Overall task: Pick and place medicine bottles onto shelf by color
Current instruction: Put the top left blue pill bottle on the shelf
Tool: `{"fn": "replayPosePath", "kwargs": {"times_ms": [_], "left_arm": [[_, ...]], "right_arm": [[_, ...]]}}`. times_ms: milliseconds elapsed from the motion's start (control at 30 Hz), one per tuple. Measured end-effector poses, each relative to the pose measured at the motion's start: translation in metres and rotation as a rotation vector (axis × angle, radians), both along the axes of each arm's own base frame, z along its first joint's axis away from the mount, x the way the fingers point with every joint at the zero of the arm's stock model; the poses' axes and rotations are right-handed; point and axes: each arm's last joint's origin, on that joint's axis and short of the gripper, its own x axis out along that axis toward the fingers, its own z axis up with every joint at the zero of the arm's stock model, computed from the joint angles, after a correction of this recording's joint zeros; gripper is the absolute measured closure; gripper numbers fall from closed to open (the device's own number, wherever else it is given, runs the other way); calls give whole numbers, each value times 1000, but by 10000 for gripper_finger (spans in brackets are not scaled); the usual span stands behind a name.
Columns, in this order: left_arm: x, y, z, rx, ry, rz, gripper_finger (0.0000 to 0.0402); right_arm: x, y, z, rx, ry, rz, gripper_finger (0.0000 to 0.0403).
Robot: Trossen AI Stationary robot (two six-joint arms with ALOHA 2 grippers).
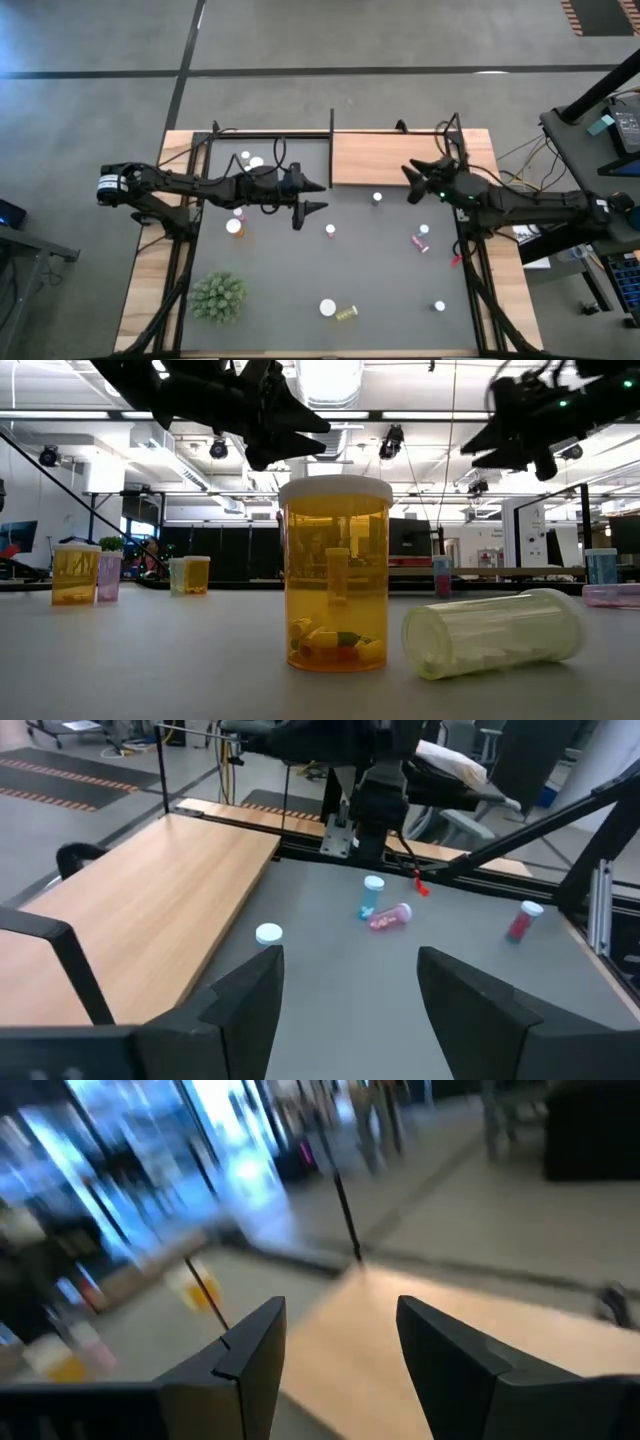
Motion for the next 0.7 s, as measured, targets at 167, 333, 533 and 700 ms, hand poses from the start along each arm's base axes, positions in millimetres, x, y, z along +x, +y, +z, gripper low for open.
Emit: {"fn": "replayPosePath", "kwargs": {"times_ms": [167,333,533,700], "left_arm": [[0,2,0,9,1,12,188],[-1,7,0,16,1,55,188],[-2,14,0,15,-1,80,188],[-2,16,0,16,-3,86,188]], "right_arm": [[13,-1,10,127,216,-4,214],[27,-2,13,200,388,-41,179],[46,-3,9,303,442,-64,149],[60,-4,-5,401,478,-67,149]]}}
